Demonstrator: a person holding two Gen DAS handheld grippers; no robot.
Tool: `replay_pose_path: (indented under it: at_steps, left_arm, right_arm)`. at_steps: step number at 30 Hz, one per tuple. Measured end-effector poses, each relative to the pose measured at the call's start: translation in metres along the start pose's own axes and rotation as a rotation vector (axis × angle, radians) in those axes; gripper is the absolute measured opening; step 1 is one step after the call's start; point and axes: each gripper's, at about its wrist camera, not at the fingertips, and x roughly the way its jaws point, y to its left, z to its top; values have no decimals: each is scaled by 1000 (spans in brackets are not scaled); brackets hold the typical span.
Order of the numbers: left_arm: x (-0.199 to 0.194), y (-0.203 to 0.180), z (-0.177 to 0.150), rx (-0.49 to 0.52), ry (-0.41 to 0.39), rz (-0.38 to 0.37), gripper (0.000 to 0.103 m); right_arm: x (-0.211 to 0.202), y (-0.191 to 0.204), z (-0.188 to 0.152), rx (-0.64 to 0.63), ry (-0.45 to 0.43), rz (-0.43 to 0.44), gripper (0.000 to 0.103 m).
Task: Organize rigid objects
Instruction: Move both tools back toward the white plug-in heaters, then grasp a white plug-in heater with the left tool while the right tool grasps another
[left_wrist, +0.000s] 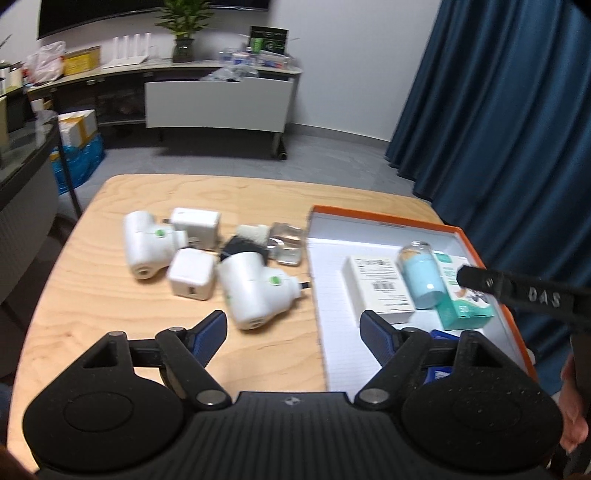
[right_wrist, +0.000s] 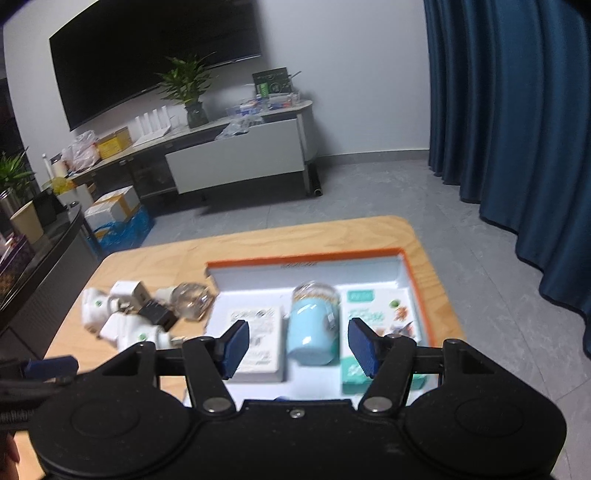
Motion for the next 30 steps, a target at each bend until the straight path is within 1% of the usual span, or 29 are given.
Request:
replay_pose_path:
  at_steps: [10,20,26,30]
  left_arm:
    - [-11,37,-5,-58,-6,62,82]
    - [-5,75,-5,-114,-2,125,83]
    - [11,99,2,-126,-5,175,90]
    - [31,111,16,-110,-1,184,95]
  right_arm:
    - [5,40,-11,-43,34,61,72]
    - [13,64,-19,-83,64,103,72]
    - [16,70,-21,-94,74,115,72]
    - [18,74,-22,-100,77,125,72]
